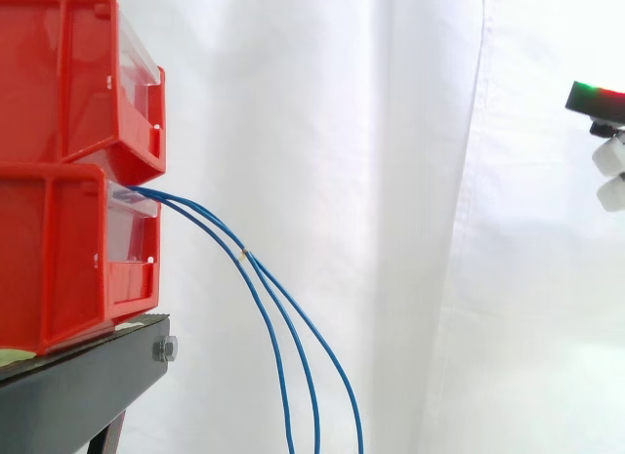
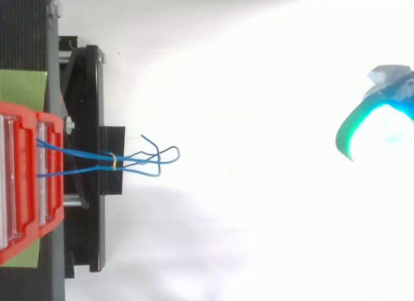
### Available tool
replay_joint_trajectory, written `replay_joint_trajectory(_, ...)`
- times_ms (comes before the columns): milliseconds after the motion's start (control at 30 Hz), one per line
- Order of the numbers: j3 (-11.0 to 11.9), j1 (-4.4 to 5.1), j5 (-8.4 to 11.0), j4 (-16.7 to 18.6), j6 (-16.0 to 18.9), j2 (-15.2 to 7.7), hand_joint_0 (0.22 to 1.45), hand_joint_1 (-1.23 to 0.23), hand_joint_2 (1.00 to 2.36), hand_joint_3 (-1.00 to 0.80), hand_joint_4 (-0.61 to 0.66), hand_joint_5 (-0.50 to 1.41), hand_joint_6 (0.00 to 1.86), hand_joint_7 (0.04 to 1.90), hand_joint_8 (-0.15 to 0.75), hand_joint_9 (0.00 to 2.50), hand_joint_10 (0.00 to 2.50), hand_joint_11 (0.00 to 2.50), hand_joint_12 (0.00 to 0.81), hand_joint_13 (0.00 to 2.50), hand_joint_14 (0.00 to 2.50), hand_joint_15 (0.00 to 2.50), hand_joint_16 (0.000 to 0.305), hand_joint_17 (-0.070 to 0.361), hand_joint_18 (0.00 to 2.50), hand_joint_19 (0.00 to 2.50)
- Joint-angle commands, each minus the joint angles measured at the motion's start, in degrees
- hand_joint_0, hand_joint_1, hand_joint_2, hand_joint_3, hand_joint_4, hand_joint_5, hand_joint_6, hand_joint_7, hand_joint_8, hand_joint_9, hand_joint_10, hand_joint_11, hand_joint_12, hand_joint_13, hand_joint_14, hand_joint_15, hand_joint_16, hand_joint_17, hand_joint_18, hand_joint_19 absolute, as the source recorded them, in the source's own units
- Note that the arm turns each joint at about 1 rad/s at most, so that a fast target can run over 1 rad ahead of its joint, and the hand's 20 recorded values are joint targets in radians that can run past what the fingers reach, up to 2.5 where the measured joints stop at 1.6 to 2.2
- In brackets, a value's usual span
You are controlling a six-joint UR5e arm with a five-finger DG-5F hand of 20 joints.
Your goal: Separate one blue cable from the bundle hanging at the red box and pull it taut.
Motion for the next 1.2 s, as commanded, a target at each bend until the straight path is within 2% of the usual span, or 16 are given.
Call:
replay_joint_trajectory(0,0.0,-0.02,0.07,1.3,0.3,-0.4,0.47,-0.5,1.0,-0.5,0.18,-0.24,0.5,0.7,0.299,0.29,0.0,0.0,0.402,0.0,0.0,0.0,0.067,0.152,0.0,0.0)
replay_joint_trajectory(400,0.0,0.07,0.42,3.0,-0.7,-0.7,0.49,-0.53,1.0,-0.5,0.2,-0.23,0.5,0.73,0.31,0.35,0.0,0.0,0.398,0.09,0.0,0.0,0.063,0.142,0.0,0.01)
replay_joint_trajectory(567,0.0,-0.2,0.42,3.8,-0.2,-3.0,0.49,-0.54,1.0,-0.49,0.21,-0.23,0.5,0.73,0.311,0.36,0.0,0.0,0.396,0.14,0.0,0.0,0.059,0.132,0.07,0.03)
replay_joint_trajectory(600,0.0,-0.2,0.51,4.5,-0.3,-3.5,0.5,-0.55,1.0,-0.5,0.21,-0.23,0.5,0.73,0.31,0.37,0.0,0.0,0.396,0.15,0.0,0.0,0.058,0.131,0.07,0.03)
replay_joint_trajectory(633,0.4,-0.29,0.95,5.8,0.0,-5.0,0.5,-0.55,1.0,-0.49,0.21,-0.23,0.5,0.73,0.311,0.37,0.0,0.0,0.396,0.15,0.0,0.0,0.058,0.129,0.07,0.02)
replay_joint_trajectory(833,0.6,-0.46,1.83,8.6,0.3,-7.8,0.5,-0.56,1.0,-0.49,0.21,-0.23,0.5,0.73,0.313,0.38,0.0,0.0,0.394,0.16,0.0,0.0,0.056,0.126,0.08,0.03)
replay_joint_trajectory(1133,0.8,-0.55,3.15,11.7,-0.2,-9.9,0.51,-0.59,1.0,-0.49,0.23,-0.22,0.5,0.72,0.318,0.42,0.0,0.0,0.397,0.22,0.0,0.0,0.053,0.119,0.16,0.0)
replay_joint_trajectory(1167,1.6,-0.55,3.68,12.5,-0.3,-11.5,0.51,-0.59,1.0,-0.49,0.23,-0.22,0.5,0.73,0.318,0.42,0.0,0.0,0.398,0.23,0.0,0.0,0.053,0.118,0.17,0.0)
